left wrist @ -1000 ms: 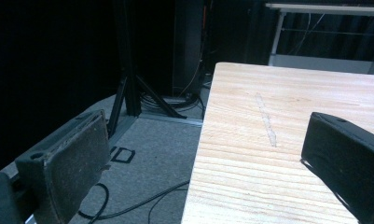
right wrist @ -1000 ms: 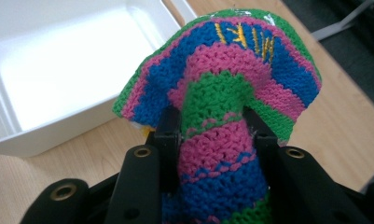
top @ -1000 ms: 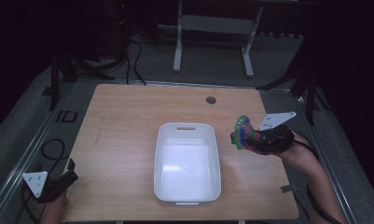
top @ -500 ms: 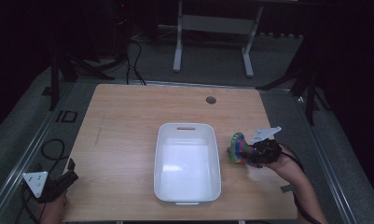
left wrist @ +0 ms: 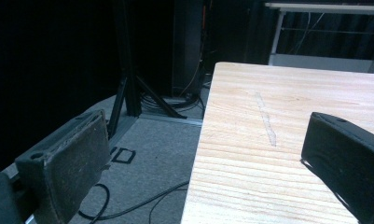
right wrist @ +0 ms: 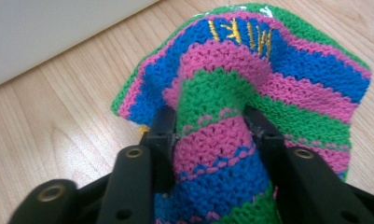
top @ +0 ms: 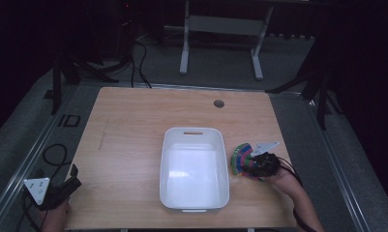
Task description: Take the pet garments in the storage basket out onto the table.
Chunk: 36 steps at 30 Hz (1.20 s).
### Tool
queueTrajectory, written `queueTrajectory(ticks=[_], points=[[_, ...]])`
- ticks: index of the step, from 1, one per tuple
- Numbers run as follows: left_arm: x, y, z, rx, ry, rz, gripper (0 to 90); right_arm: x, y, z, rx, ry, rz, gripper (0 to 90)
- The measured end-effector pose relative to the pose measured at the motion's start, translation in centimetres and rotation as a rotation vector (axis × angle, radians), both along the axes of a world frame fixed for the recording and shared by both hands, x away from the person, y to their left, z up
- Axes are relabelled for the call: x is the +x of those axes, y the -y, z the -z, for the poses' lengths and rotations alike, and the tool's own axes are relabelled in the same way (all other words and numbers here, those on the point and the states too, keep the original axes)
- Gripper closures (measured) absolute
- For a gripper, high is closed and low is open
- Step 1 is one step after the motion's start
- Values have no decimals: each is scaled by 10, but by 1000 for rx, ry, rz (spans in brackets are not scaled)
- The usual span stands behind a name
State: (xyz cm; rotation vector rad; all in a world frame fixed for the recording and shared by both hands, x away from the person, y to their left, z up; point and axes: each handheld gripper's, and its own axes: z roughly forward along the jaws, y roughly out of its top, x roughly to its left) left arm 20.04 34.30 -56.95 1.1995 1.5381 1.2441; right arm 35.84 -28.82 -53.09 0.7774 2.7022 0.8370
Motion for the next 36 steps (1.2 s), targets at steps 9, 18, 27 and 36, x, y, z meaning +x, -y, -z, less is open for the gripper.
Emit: queueTrajectory(ticks=[9, 18, 27, 36], points=[[0, 0, 0, -4, 2, 0, 14, -2, -7, -9, -53, -22, -30, 325], [0, 0, 0, -1, 1, -1, 14, -11, 6, -39, 24, 44, -1, 130], [0, 0, 0, -2, 1, -1, 14, -22, 49, -52, 175, 176, 162, 121], [0, 0, 0, -1, 1, -2, 14, -36, 89, -43, 260, 290, 418, 123]])
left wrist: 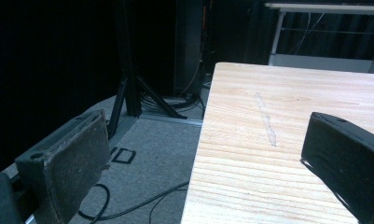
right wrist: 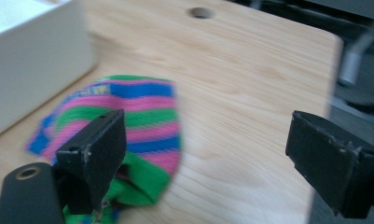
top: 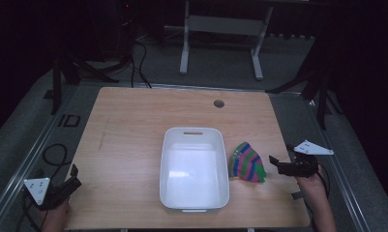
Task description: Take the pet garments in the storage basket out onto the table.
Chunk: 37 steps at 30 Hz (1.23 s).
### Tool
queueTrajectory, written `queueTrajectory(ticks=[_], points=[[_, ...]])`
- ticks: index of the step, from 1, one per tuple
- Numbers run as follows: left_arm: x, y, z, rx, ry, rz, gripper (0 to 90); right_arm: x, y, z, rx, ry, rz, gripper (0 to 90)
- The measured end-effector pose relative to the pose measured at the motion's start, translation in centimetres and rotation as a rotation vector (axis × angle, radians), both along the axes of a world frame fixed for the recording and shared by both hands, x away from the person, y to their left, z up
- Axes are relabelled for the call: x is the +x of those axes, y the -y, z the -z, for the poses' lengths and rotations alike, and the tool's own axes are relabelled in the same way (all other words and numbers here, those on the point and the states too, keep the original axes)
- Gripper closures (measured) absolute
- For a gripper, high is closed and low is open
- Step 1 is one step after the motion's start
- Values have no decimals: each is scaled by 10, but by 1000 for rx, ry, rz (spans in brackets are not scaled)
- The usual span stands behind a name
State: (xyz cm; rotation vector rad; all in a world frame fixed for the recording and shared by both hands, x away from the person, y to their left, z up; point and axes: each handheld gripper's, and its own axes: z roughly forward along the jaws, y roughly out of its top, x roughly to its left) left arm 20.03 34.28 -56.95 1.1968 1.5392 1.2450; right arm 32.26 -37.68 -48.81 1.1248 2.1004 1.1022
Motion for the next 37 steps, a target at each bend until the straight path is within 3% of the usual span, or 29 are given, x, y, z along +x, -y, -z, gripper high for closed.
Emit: queueTrajectory(ticks=[1, 2, 3, 4, 5, 11, 13, 15, 22, 29, 37], points=[[0, 0, 0, 0, 0, 0, 14, -5, 8, 8, 18, 5, 51, 123], [0, 0, 0, 0, 1, 0, 14, -5, 8, 8, 18, 5, 51, 123], [0, 0, 0, -1, 1, -1, 14, -9, 12, 16, 31, 3, 98, 123], [0, 0, 0, -1, 1, -1, 14, -9, 12, 16, 31, 3, 98, 123], [0, 0, 0, -1, 1, -1, 14, -14, 17, 25, 33, 2, 137, 122], [0, 0, 0, 0, 2, -2, 14, -25, 24, 41, 64, 16, 212, 121], [0, 0, 0, -1, 2, -1, 14, -34, 26, 49, 97, 42, 267, 120], [0, 0, 0, 0, 3, -2, 14, -40, 27, 54, 99, 75, 329, 120], [0, 0, 0, -1, 3, -1, 14, -57, 32, 63, 144, 135, 433, 118], [-1, 0, 0, 0, 2, 0, 14, -64, 35, 67, 160, 156, 493, 112], [0, 0, 0, -5, 2, 0, 14, -62, 33, 68, 126, 154, 484, 113]])
